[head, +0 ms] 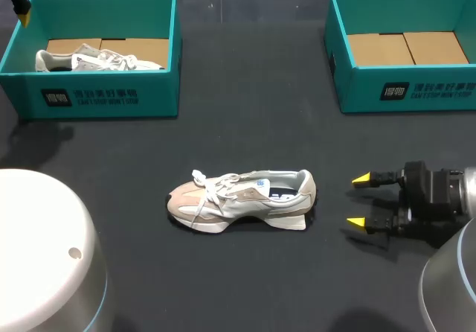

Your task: Take the shoe out of the shoebox, open the shoe tongue, remove and reinsert the insole, then place the shoe into the shoebox

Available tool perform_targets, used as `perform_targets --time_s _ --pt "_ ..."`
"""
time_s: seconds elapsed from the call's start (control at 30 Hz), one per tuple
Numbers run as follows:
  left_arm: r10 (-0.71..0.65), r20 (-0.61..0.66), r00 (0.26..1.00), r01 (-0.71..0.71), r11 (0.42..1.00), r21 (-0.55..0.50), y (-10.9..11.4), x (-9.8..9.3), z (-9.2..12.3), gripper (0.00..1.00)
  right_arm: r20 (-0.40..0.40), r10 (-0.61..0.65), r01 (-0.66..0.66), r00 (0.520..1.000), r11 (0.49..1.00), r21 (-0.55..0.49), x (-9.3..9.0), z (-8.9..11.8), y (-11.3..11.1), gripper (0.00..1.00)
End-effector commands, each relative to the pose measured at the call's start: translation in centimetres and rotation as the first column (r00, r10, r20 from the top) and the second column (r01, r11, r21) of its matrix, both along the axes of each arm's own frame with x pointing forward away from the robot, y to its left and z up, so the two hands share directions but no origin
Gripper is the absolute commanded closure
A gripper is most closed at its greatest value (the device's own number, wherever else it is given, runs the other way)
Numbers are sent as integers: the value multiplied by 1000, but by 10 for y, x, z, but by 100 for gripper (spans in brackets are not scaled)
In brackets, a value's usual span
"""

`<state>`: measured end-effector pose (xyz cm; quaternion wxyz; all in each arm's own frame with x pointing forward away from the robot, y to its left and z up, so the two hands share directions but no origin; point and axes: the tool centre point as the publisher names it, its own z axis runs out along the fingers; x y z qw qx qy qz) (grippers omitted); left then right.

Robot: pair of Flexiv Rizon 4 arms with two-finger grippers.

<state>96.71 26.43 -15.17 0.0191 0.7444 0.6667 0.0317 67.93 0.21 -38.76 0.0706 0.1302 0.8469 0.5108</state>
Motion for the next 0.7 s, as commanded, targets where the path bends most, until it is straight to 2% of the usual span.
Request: perform_targets --time_s 0.03,0.23,0.57,0.7 --pt "-1 1 1000 1 1000 2 0 0 0 0 0 0 0 1000 1000 -3 -1 1 -1 0" --pt "-1 1 1000 1 1000 2 0 0 0 0 -31 9 -9 999 1000 -7 3 -11 22 0" --pt "-1 1 1000 1 1000 2 0 0 0 0 36 35 -37 999 999 35 9 -12 41 0" --pt "-1 1 1000 1 1000 2 0 0 0 0 31 51 -52 998 998 29 12 -14 49 0"
